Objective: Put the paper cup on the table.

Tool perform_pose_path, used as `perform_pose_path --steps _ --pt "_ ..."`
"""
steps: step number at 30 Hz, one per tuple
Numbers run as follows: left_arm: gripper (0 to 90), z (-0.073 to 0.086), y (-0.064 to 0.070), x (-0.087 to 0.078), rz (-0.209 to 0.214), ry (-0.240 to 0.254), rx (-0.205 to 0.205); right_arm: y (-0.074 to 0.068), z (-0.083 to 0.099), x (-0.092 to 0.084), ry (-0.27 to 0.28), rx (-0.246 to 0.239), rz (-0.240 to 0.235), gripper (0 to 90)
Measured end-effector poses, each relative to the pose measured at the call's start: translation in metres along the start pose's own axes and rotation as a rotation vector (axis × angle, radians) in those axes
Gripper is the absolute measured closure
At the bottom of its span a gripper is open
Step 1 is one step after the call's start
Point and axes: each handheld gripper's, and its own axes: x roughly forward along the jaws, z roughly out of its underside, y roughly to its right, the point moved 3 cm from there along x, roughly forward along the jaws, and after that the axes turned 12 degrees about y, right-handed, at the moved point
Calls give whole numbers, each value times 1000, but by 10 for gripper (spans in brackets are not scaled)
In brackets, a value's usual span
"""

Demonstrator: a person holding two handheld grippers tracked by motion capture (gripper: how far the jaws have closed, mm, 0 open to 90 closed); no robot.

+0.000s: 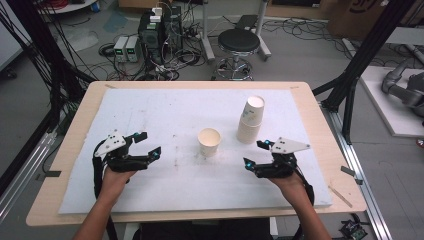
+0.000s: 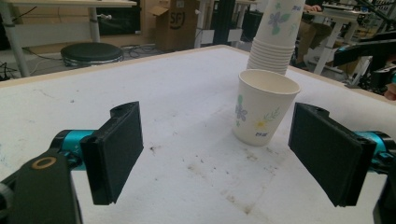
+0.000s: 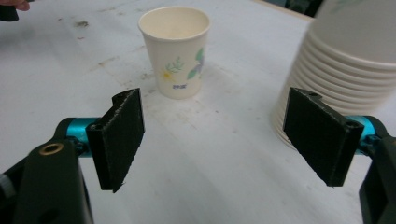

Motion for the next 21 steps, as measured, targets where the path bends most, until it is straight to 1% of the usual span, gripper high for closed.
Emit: perform_pose_path --steps 4,7,8,9,11,15,18,21 --pt "177 0 1 2 -3 12 3 5 6 -22 42 -9 43 206" --pt "178 0 2 3 2 18 9 7 12 -34 68 5 71 205" --pt "178 0 3 4 6 19 9 7 14 -37 67 14 76 205" --pt "178 -1 3 4 11 18 12 8 16 -39 66 23 82 205" --pt "178 -1 5 4 15 22 18 9 17 -44 70 24 95 205" --pt "177 -2 8 4 28 21 29 9 17 -51 85 14 106 203" --pt "177 -3 12 5 36 28 34 10 18 -56 94 32 119 196" --pt "177 -4 16 4 49 27 43 11 18 -59 102 37 130 197"
